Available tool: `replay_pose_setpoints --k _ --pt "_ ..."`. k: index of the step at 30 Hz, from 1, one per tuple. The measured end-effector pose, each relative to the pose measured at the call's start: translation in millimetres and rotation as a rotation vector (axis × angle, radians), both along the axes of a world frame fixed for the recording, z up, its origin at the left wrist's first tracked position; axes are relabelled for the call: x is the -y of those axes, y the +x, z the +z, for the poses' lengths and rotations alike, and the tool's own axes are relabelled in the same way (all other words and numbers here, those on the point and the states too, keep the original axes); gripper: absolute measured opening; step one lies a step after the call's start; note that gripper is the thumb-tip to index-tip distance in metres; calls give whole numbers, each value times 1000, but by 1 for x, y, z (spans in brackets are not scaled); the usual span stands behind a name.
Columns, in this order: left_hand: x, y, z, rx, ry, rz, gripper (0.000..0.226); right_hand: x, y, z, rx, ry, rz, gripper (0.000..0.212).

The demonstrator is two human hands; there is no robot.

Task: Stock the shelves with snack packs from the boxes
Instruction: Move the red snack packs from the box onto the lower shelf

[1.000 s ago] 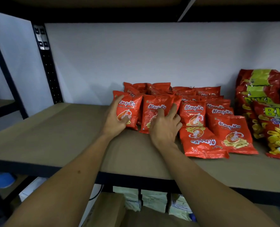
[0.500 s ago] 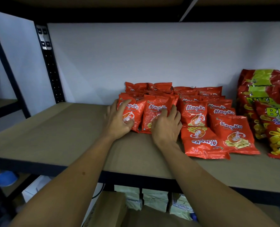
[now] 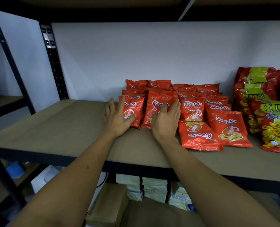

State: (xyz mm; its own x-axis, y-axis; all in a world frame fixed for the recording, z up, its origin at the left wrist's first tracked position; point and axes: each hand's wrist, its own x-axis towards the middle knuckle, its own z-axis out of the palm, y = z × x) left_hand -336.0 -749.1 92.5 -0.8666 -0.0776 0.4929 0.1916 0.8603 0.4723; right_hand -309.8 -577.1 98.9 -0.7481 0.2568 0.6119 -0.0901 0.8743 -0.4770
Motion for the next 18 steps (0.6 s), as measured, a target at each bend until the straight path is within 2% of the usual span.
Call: replay_pose_setpoints --k 4,9,12,14,16,18 --pt "-6 15 5 -10 -25 21 80 -6 8 15 -85 71 100 51" --pt "-5 64 10 -77 -214 87 74 3 53 13 -135 88 256 55" --pt "-7 99 3 -181 -215 87 54 2 91 3 -218 81 356 52" --pt "-10 121 -8 -315 -189 68 40 -1 116 -11 -258 158 373 43" --pt "-12 144 -25 -414 -196 79 40 -6 137 -30 -282 280 378 42" --pt "-15 169 -46 -420 -203 92 45 -9 157 -52 -266 344 401 50"
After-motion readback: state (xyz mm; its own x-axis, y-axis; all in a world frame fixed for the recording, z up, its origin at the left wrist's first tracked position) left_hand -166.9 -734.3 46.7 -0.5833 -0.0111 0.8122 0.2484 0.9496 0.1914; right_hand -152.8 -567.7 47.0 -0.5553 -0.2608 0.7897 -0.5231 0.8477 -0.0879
